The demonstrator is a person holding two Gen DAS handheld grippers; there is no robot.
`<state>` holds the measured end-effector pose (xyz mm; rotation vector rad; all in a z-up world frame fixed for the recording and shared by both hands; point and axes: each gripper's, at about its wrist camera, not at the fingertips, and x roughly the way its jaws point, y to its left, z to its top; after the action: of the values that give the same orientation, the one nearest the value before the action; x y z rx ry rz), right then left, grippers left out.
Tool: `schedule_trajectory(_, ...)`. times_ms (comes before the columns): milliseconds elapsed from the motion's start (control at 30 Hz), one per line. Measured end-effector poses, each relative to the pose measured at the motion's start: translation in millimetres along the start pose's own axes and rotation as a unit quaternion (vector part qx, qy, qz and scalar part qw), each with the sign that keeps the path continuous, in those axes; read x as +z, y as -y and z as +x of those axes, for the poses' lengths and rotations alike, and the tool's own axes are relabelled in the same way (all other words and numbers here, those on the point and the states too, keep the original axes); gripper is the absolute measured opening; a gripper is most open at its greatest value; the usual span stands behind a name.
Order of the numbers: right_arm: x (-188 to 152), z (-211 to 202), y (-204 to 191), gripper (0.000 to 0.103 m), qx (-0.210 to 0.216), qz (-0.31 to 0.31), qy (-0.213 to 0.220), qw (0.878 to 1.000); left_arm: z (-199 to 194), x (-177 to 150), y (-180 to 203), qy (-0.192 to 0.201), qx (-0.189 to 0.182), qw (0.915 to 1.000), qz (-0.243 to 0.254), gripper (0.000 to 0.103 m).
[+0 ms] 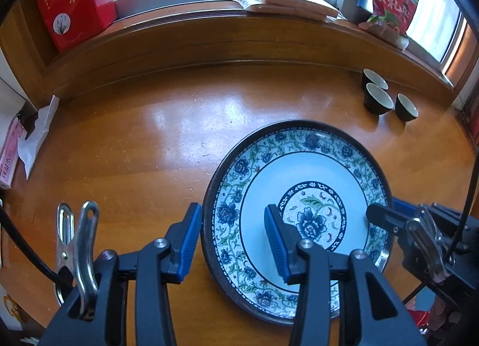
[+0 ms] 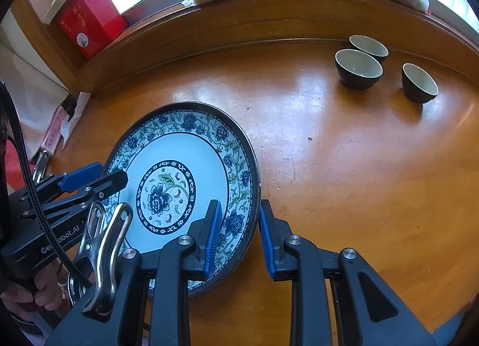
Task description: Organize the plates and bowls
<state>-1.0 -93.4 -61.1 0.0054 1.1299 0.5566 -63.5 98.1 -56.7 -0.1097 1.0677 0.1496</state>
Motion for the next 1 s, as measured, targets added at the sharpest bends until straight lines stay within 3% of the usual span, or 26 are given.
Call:
schedule_trajectory(600,-15.7,-33.5,4.1,0.027,-0.002,0.032,0.060,0.998,-30.0,1.8,5.5,0.030,-0.030,0.9988,0.027,0.045)
schedule_trajectory(1000,-23.5,-58.3,18.1,0.027,-0.005,0.057,0.085,0.995,-42.2,4.3,30.6,0.040,-0.062,0.9960,0.050,0.045)
